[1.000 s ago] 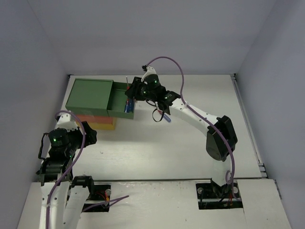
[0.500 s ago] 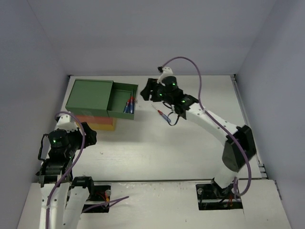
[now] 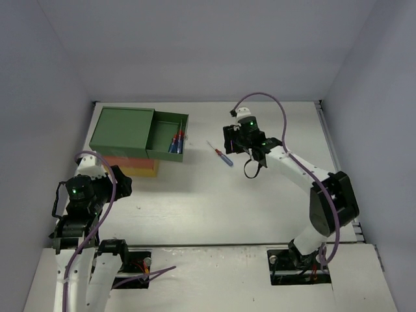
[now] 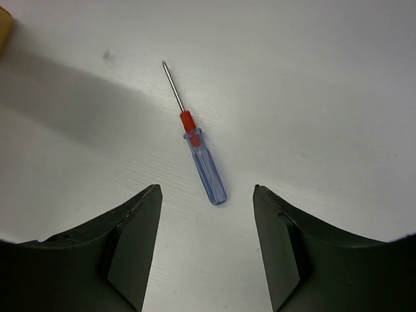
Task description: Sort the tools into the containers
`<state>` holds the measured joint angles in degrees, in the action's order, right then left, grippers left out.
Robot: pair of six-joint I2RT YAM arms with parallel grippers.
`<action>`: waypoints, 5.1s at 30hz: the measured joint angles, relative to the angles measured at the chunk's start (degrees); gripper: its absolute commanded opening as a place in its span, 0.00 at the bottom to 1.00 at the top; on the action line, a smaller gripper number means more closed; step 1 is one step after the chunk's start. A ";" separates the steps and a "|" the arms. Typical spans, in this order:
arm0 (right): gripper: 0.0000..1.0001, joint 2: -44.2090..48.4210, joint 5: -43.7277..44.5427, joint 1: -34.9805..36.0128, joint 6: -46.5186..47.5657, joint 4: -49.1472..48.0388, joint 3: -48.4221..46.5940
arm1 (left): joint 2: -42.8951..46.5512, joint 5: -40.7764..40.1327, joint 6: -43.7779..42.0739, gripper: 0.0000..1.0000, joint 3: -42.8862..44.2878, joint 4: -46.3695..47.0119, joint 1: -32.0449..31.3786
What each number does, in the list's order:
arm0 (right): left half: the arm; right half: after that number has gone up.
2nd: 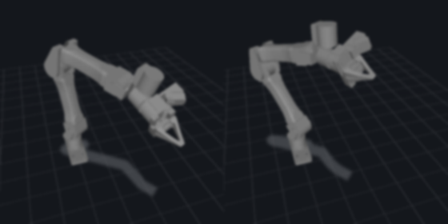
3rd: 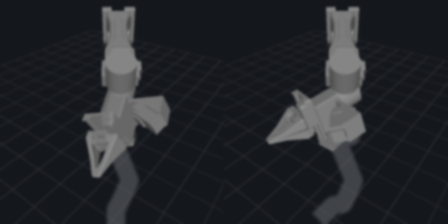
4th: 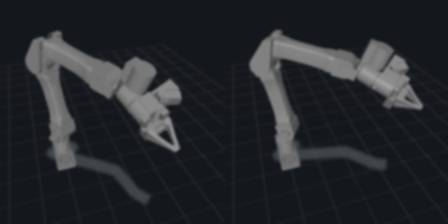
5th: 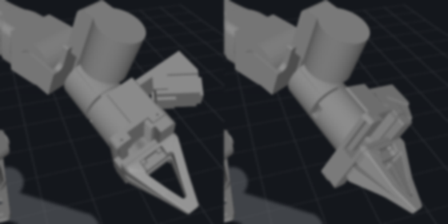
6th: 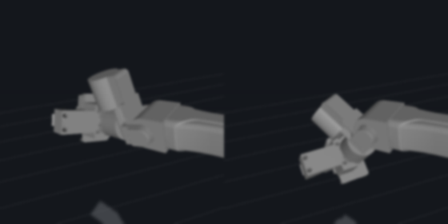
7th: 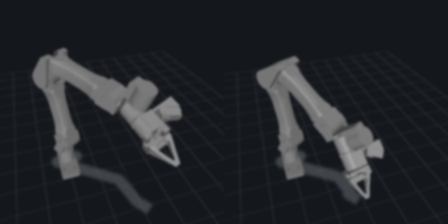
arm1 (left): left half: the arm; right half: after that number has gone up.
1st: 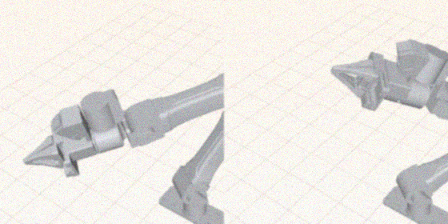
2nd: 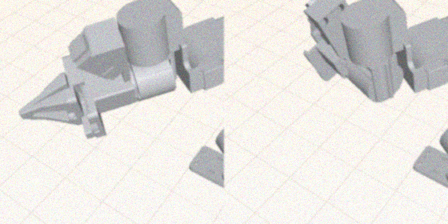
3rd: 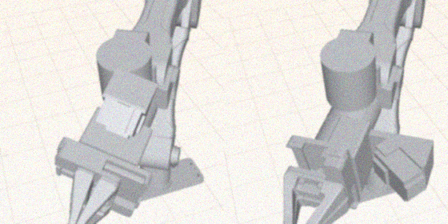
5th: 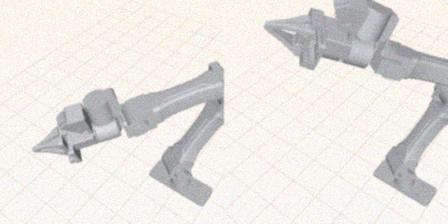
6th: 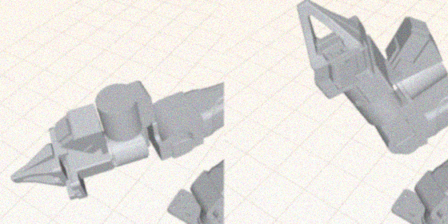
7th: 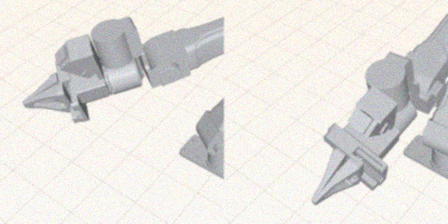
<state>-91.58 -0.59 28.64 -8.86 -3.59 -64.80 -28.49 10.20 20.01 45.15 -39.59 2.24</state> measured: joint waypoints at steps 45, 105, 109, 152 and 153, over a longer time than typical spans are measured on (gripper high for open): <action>0.01 -1.86 -5.55 8.31 -10.79 0.11 -25.12 | -0.02 -0.01 0.00 0.74 0.00 0.00 0.00; 0.55 -11.34 -15.06 3.69 -6.74 1.44 -15.31 | -63.64 -3.78 -5.42 0.74 51.98 2.25 8.40; 0.55 -12.44 -15.55 3.69 -5.40 1.39 -15.98 | -63.75 -2.60 -6.73 0.74 52.59 2.66 8.61; 0.57 -32.26 -16.84 14.64 -7.08 3.23 -45.71 | -67.30 1.75 -8.07 0.74 47.08 12.22 8.39; 0.58 -33.08 -16.92 14.89 -7.58 3.20 -46.68 | -67.30 1.85 -7.94 0.74 47.02 12.28 8.49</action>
<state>-124.66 -17.51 43.53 -16.45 -0.39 -111.48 -95.79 12.04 12.07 92.16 -27.31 10.73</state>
